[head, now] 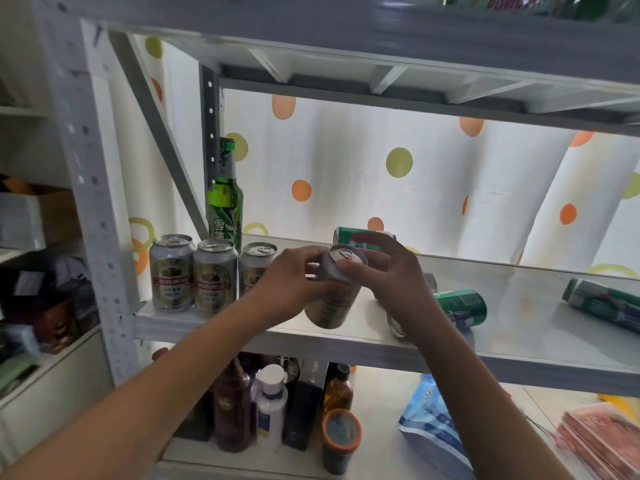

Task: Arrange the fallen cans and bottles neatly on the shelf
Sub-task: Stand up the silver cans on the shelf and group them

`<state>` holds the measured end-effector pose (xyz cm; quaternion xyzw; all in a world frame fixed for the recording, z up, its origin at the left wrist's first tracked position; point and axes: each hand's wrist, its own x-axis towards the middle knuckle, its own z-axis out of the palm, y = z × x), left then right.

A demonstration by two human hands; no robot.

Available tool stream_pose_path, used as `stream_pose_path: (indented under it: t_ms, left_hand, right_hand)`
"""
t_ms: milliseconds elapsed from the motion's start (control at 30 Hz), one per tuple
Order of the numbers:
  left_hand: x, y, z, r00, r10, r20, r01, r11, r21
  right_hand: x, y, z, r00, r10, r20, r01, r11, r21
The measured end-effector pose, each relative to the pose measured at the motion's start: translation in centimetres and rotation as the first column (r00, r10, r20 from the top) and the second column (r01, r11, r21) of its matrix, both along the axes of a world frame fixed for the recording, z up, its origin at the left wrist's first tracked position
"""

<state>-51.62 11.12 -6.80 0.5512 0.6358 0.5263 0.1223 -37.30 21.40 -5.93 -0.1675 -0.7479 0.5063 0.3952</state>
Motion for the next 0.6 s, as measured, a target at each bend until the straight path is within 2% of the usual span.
stream_pose_path:
  t_ms: [167, 367, 433, 500, 600]
  left_hand:
    - [-0.9, -0.8, 0.0, 0.997, 0.006, 0.079, -0.009, 0.999, 0.031]
    - [-2.4, -2.3, 1.0, 0.997, 0.036, 0.070, -0.034, 0.999, -0.031]
    - [-2.9, -3.1, 1.5, 0.999, 0.051, -0.006, -0.052, 0.998, -0.020]
    - [-3.3, -3.9, 1.8, 0.978, 0.143, -0.150, -0.145, 0.989, -0.003]
    - [-4.2, -4.8, 1.7, 0.890, 0.264, -0.372, -0.283, 0.959, 0.005]
  right_hand:
    - [-1.4, -0.4, 0.9, 1.000, -0.001, -0.018, 0.002, 0.999, 0.039]
    - [-3.7, -0.8, 0.7, 0.999, -0.018, -0.040, 0.019, 0.999, 0.028]
    - [-4.6, -0.8, 0.3, 0.999, -0.034, -0.022, 0.035, 0.998, 0.045]
    - [-5.4, -0.6, -0.1, 0.998, -0.065, 0.000, 0.064, 0.995, 0.073]
    - [-6.5, -0.4, -0.6, 0.994, -0.105, 0.029, 0.102, 0.991, 0.089]
